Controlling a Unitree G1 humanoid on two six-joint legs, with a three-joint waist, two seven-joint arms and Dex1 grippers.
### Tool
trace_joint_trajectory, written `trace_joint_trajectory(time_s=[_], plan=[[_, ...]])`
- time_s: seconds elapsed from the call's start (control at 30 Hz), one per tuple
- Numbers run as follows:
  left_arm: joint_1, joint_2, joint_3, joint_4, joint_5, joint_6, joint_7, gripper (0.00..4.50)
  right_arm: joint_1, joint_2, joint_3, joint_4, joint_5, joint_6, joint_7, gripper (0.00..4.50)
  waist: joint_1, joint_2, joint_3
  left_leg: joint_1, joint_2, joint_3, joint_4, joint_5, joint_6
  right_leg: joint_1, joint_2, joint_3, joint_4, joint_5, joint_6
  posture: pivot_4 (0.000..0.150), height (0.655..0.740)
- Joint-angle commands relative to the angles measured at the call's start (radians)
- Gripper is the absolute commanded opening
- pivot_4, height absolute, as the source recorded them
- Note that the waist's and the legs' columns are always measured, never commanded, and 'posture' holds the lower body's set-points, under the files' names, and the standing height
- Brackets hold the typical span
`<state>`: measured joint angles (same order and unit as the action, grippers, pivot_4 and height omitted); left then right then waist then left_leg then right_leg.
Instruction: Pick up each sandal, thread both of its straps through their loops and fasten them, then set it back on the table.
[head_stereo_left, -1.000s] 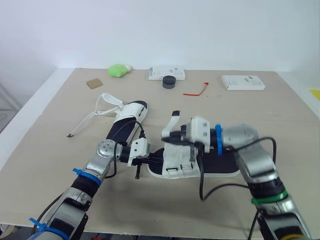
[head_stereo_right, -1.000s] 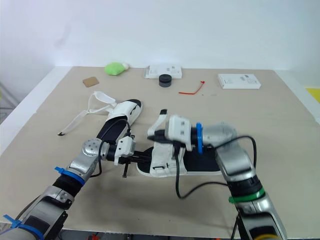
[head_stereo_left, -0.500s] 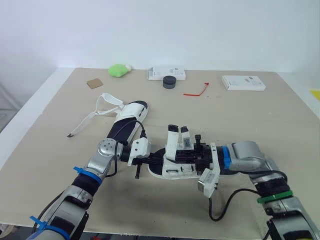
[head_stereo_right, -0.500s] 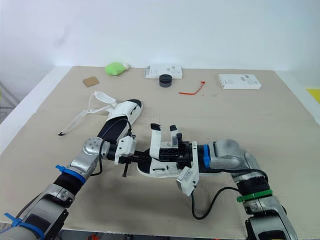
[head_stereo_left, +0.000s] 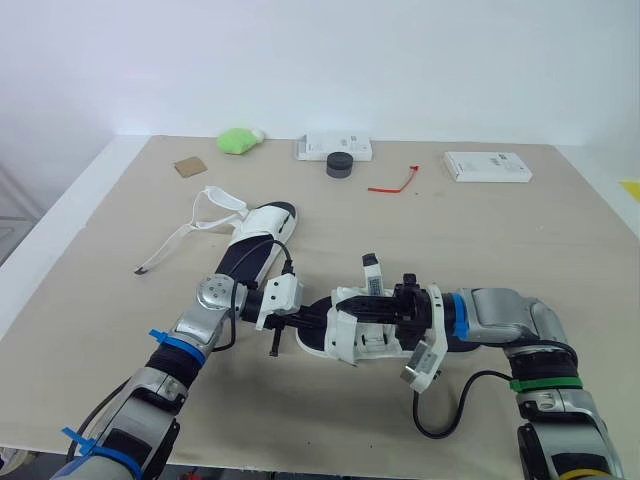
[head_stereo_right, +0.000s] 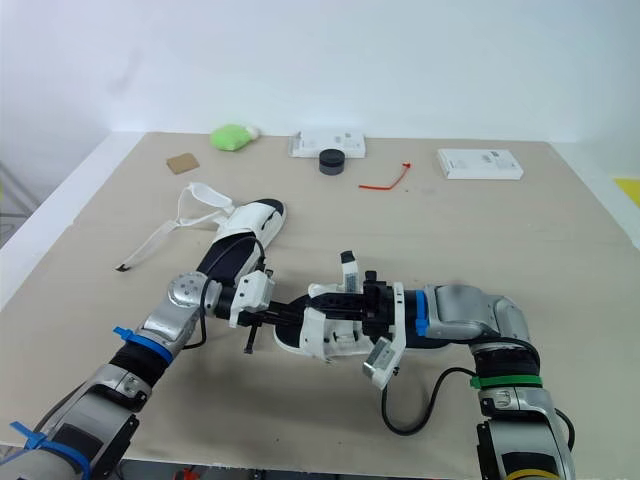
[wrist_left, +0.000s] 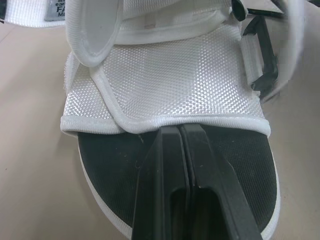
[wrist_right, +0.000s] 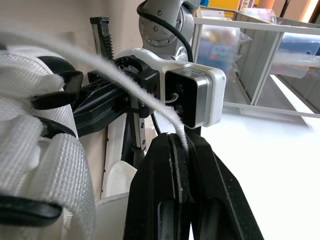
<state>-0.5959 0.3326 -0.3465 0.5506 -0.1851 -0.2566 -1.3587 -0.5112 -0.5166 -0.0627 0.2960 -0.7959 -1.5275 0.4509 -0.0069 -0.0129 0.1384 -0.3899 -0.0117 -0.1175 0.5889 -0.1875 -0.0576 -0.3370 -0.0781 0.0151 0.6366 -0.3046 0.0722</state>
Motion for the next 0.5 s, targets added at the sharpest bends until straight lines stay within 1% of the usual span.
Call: trace_joint_trajectory(time_s=[0.03,0.1,0.13,0.17,0.27,0.3,0.43,0.5], plan=[[0.073,0.024,-0.118,0.185,0.168,0.061,0.003,0.00,0.002,-0.021,0.001,-0.088,0.041,0.020,-0.065,0.06,0.000,0.000,0.000,0.000,0.000,0.000,0.000,0.000,0.000,0.000,0.000,0.000,0.000,0.000,0.000,0.150,0.7400],[0.068,0.022,-0.117,0.192,0.169,0.057,0.001,0.00,0.020,-0.059,0.053,-0.092,0.079,0.103,-0.036,0.80,0.000,0.001,0.000,0.001,0.000,0.000,0.000,0.000,0.000,0.001,0.000,0.000,0.000,0.000,-0.001,0.150,0.7400],[0.067,0.022,-0.117,0.195,0.170,0.055,0.001,0.00,0.025,-0.076,0.072,-0.099,0.087,0.127,-0.029,1.05,0.000,0.001,0.000,0.001,-0.001,0.000,0.000,0.000,0.000,0.001,0.000,0.001,0.000,0.000,-0.001,0.150,0.7400],[0.065,0.021,-0.117,0.198,0.170,0.053,0.000,0.00,0.031,-0.092,0.092,-0.108,0.102,0.138,-0.030,1.43,-0.001,0.001,-0.001,0.003,-0.001,0.000,0.000,0.000,0.000,0.003,0.000,0.001,0.000,0.000,-0.001,0.150,0.7400],[0.062,0.020,-0.118,0.204,0.170,0.049,-0.001,0.00,0.043,-0.130,0.132,-0.138,0.125,0.144,-0.046,3.16,-0.002,0.001,-0.001,0.005,0.000,0.000,0.000,0.001,0.002,0.004,0.000,0.002,0.000,0.000,-0.002,0.150,0.7400],[0.062,0.020,-0.118,0.205,0.170,0.049,-0.002,0.00,0.046,-0.145,0.140,-0.146,0.130,0.140,-0.050,3.44,-0.003,0.001,-0.002,0.005,0.000,-0.001,0.000,0.002,0.003,0.004,0.000,0.002,0.000,0.000,-0.002,0.150,0.7400],[0.063,0.023,-0.119,0.207,0.169,0.047,-0.005,0.00,0.029,-0.241,0.167,-0.161,0.179,0.153,-0.045,3.44,-0.002,0.002,-0.003,0.005,-0.001,-0.001,0.000,0.002,0.003,0.004,0.000,0.002,0.000,0.000,-0.002,0.150,0.7400],[0.065,0.026,-0.120,0.204,0.168,0.047,-0.007,0.00,0.000,-0.299,0.182,-0.165,0.244,0.197,-0.028,3.44,-0.003,0.002,-0.003,0.005,-0.001,-0.001,0.000,0.002,0.003,0.004,0.000,0.002,0.000,0.000,-0.002,0.150,0.7400]])
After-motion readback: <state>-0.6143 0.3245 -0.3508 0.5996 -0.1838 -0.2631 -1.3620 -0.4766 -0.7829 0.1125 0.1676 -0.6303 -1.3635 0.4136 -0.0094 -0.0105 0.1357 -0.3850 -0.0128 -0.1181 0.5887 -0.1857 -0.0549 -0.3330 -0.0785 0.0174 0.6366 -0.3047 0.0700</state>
